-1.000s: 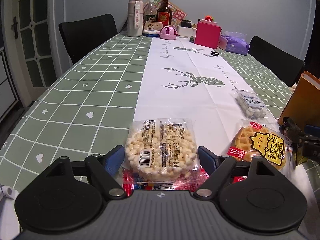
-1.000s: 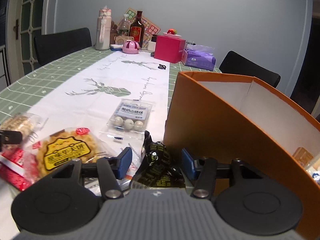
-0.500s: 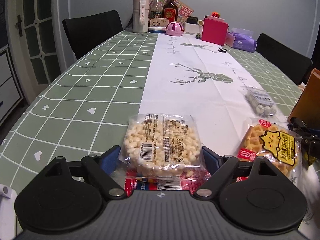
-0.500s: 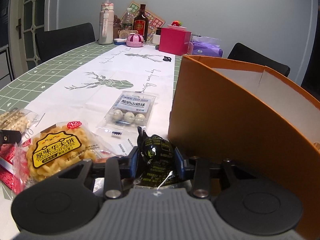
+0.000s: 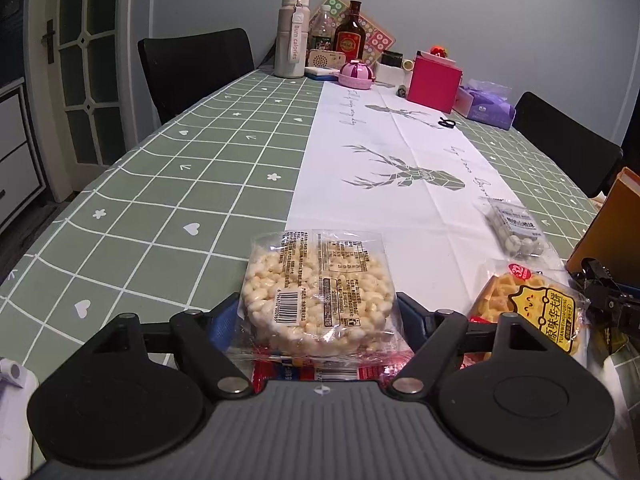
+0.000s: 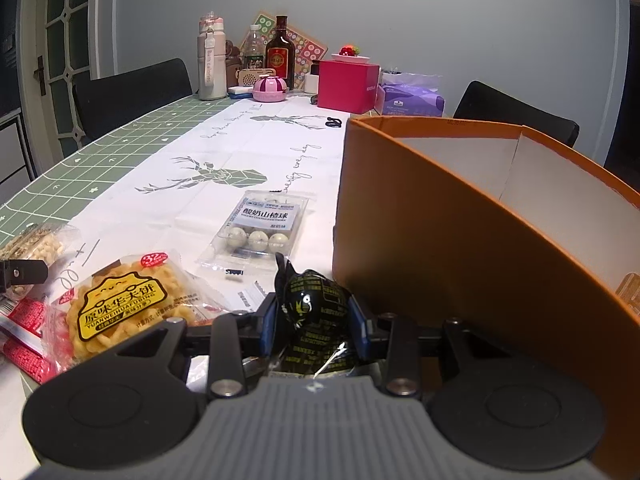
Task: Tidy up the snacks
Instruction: 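Lift both held packs and carry them over the orange box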
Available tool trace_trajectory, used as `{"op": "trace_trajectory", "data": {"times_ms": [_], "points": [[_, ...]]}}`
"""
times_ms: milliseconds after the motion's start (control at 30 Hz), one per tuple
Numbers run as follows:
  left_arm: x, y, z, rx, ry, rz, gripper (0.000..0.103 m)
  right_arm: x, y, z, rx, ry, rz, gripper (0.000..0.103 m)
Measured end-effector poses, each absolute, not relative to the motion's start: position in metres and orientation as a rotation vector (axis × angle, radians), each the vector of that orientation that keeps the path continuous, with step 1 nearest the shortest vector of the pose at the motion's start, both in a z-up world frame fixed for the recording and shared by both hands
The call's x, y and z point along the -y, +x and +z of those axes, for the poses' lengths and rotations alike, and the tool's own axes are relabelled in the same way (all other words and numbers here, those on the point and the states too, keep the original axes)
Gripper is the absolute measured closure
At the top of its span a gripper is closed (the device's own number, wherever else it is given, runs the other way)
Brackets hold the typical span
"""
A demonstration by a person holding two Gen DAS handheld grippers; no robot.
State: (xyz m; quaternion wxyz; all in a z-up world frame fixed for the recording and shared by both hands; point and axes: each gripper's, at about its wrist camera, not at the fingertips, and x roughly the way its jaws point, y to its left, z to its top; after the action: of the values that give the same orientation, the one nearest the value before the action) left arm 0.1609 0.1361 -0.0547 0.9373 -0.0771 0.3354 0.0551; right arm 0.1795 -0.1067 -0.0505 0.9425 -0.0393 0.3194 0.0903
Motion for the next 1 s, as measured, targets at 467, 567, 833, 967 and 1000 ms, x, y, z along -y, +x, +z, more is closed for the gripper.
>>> {"op": "trace_trajectory", "data": {"times_ms": [467, 567, 833, 967, 1000], "points": [[-0.117, 0.156, -0.026, -0.642, -0.123, 0.087, 0.012, 0.117, 0.165, -0.022, -0.593, -0.039, 0.199, 0.067], [-0.111, 0.155, -0.020, -0.636, -0.112, 0.081, 0.012, 0.122, 0.163, -0.017, -0.584, -0.029, 0.198, 0.067], [-0.088, 0.154, 0.001, -0.607, -0.070, 0.057, 0.012, 0.134, 0.152, 0.004, -0.544, 0.005, 0.212, 0.067], [-0.074, 0.155, 0.012, -0.590, -0.047, 0.038, 0.012, 0.144, 0.146, 0.021, -0.511, 0.024, 0.226, 0.067], [-0.070, 0.155, 0.014, -0.587, -0.042, 0.033, 0.012, 0.146, 0.145, 0.025, -0.505, 0.029, 0.230, 0.067]]}}
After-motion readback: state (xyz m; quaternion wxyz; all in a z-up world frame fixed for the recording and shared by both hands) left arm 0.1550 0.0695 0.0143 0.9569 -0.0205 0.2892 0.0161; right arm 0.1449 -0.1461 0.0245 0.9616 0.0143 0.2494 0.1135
